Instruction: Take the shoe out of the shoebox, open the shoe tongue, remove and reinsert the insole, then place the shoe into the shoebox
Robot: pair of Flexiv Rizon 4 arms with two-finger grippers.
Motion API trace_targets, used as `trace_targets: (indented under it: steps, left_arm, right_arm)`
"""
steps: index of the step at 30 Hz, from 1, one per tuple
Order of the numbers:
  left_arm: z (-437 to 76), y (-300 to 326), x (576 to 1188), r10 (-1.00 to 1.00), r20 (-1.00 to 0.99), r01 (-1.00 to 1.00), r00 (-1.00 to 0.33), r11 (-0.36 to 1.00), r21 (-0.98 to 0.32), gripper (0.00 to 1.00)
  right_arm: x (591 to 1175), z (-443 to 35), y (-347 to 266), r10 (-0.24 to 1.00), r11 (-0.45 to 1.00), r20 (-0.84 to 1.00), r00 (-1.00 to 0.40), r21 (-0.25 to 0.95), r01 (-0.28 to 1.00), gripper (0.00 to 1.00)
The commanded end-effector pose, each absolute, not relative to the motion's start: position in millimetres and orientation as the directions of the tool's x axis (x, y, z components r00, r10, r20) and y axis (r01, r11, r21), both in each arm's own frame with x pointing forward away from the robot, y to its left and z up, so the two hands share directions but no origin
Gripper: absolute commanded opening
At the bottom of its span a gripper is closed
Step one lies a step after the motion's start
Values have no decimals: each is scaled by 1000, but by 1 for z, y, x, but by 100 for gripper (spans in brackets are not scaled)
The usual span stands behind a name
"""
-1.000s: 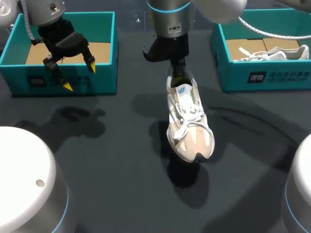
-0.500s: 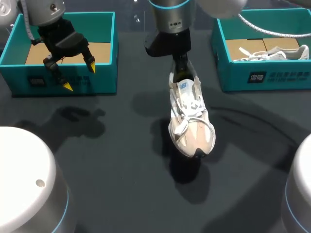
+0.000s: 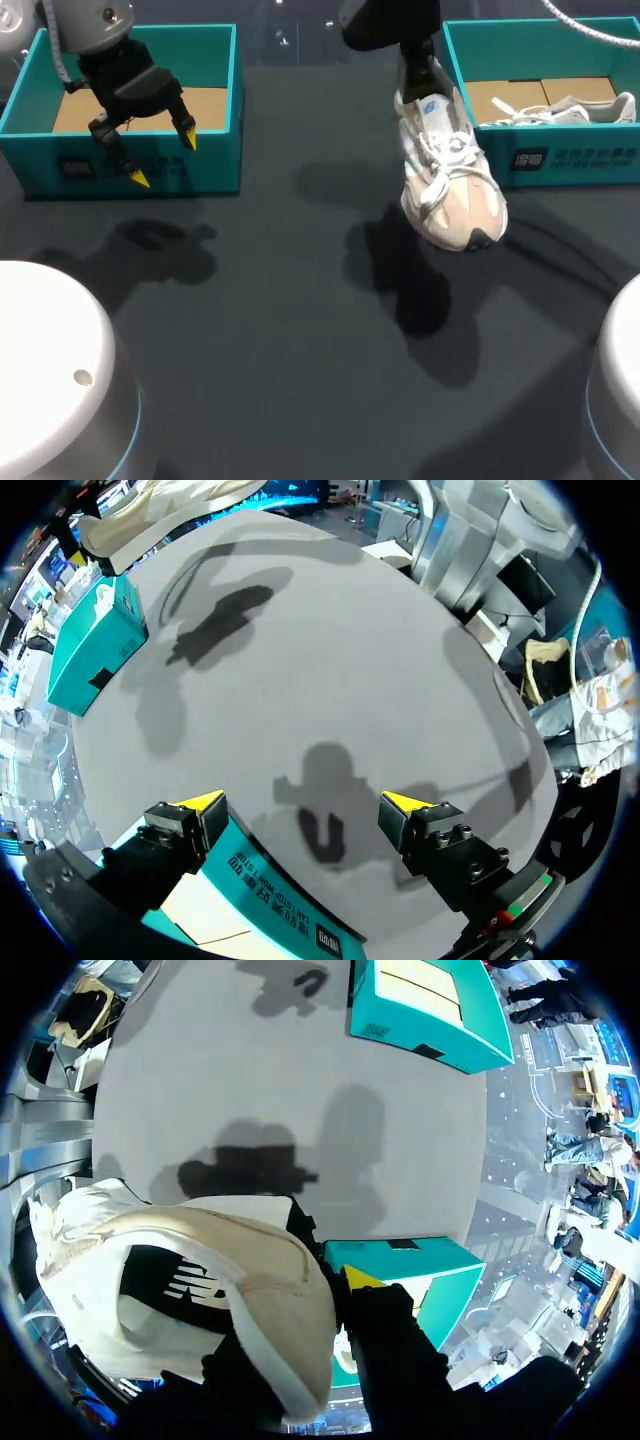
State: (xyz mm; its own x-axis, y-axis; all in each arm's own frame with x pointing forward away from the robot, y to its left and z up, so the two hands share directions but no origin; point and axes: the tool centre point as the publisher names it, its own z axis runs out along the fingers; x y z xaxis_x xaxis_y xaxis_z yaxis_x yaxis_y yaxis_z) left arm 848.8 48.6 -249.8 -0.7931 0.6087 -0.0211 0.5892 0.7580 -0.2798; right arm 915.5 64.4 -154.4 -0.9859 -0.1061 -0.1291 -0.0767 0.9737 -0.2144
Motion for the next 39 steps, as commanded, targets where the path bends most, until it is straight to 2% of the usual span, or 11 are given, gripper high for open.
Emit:
trace_targets:
  steps: [1,12,16,34,39]
  left_arm:
    - [-250,49,848,609,-22,590,-793,758,-277,100]
    - [-250,49,848,609,-22,590,-793,758,-277,100]
    - [-250,49,848,609,-22,590,-793,758,-277,100]
    - [-250,49,848,609,-22,590,-793,758,-277,100]
    - [-250,49,848,609,-22,590,-793,758,-277,100]
  right_arm:
    - [939,-140,19,-114,976,-123,-986,-199,-88,0]
    - [1015,-132,-81,-106,977,-151,-983,-202,-74,0]
    - [1051,-125,-125,-60,979,-182,-981,-204,-22,0]
    - [1051,-125,-125,-60,979,-182,-981,-204,-22,0]
    - [1094,-120,-150,-99,980,-158,-982,-186,-69,0]
